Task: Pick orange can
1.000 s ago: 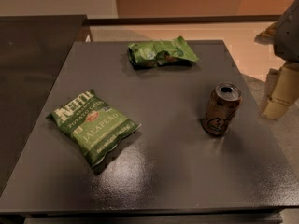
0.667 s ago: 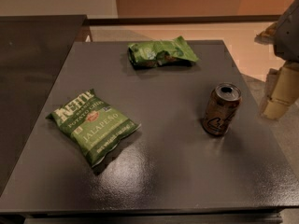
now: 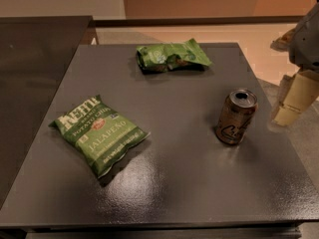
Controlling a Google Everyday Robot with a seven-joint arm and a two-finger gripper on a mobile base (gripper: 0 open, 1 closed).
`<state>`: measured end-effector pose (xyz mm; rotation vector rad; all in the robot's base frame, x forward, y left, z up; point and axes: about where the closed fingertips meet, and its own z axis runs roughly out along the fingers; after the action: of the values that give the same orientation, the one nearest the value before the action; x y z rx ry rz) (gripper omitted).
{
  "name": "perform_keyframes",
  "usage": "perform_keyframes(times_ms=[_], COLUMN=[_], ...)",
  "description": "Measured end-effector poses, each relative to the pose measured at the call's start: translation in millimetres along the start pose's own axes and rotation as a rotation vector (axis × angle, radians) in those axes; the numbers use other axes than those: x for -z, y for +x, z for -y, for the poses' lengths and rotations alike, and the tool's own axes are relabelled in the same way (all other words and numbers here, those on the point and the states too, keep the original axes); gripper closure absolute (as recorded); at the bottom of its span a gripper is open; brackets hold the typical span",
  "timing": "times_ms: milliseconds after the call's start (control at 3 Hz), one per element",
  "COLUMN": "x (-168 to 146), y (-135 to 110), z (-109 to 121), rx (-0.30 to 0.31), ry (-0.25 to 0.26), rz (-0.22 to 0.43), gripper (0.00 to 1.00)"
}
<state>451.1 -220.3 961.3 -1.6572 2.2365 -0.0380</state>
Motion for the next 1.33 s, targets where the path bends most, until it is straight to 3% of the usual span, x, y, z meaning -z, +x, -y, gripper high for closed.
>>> perform_keyframes(times_ms=[1000, 1333], x=[-53, -65], y=[-20, -26], z=[-31, -39], rx=[-0.022, -0.014], ry=[-0.158, -0.185], rz=[0.231, 0.267], gripper=[0.0, 0.0])
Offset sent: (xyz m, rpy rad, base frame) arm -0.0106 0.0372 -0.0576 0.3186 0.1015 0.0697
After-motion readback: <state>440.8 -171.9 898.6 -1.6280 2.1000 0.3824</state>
